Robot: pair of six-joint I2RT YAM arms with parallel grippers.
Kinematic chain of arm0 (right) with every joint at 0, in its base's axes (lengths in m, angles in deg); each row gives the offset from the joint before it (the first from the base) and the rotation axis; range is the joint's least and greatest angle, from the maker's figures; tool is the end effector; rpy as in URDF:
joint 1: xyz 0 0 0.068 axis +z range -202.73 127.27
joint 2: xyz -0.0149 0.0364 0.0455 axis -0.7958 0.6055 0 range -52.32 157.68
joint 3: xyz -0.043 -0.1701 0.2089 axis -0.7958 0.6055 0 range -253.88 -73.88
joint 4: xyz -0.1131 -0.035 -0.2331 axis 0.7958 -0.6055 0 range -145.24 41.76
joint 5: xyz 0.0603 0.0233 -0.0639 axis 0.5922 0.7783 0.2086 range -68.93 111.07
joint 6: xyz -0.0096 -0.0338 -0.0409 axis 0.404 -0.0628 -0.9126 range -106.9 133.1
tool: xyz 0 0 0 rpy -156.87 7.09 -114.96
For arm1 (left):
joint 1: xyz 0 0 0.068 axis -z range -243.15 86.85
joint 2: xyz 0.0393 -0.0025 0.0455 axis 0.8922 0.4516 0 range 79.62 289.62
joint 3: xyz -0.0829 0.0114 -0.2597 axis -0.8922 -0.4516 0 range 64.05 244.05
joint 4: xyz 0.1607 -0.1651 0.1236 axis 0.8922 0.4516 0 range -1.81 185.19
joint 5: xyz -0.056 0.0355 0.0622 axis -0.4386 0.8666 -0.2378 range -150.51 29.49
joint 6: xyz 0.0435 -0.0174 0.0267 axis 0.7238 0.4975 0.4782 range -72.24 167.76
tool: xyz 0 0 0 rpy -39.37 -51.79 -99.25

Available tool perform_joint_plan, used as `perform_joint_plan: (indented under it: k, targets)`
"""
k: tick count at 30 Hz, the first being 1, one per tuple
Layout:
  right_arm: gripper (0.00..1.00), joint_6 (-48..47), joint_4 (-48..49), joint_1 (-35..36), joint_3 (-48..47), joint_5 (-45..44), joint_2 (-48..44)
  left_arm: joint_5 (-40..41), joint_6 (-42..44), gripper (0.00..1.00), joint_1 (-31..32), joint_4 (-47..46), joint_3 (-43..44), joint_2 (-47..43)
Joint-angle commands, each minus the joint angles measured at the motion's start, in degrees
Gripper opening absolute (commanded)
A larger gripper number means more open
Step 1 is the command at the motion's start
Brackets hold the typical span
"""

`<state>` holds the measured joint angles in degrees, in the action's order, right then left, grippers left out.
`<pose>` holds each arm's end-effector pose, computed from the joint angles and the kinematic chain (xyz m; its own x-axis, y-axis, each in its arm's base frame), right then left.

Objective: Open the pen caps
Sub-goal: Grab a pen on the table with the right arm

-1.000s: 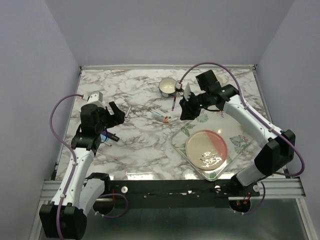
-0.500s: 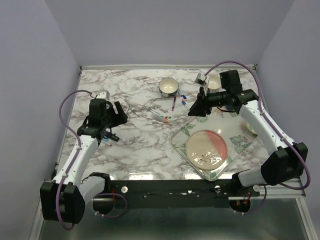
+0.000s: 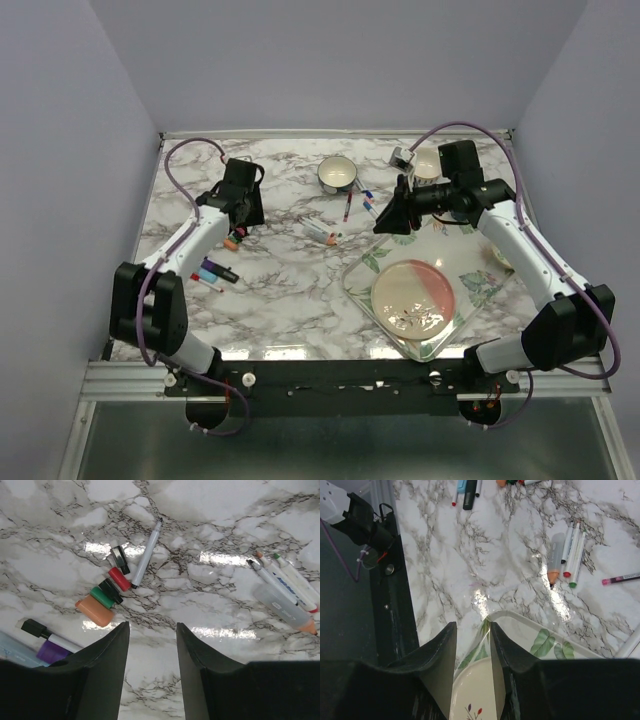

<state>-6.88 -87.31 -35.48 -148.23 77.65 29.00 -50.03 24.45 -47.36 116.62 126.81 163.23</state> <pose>0.2734 0.1160 0.3368 -0.4011 -0.3217 -0.8577 -0.9084 0.2599 0.3274 0.3020 -0.0787 0.2622 -0.7305 -0.1977 -0.6537 -0.1475 0.9803 -0.1315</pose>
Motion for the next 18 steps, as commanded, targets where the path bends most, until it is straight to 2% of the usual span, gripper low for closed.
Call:
perform_joint_plan:
  k: [1, 5, 8, 12, 18]
  targets:
    - [0.40, -0.1, 0.0, -0.1, 0.8, 2.3, 0.3, 4.5, 3.2, 0.47, 0.5, 4.1, 8.0, 8.3]
    - [0.40, -0.6, -0.7, -0.1, 0.4, 2.6, 0.5, 4.7, 6.2, 0.36, 0.8, 6.8, 15.0, 17.0]
    - [0.40, -0.8, -0.8, -0.1, 0.5, 2.7, 0.2, 5.9, 7.7, 0.32, 0.9, 9.2, 19.8, 22.4]
    - [0.40, -0.8, -0.9, -0.1, 0.7, 2.7, 0.0, 7.6, 10.2, 0.30, 0.9, 12.2, 24.9, 27.8]
    - [0.40, -1.1, -1.0, -0.1, 0.6, 2.7, 0.2, 7.3, 11.3, 0.29, 0.8, 13.3, 27.5, 32.0]
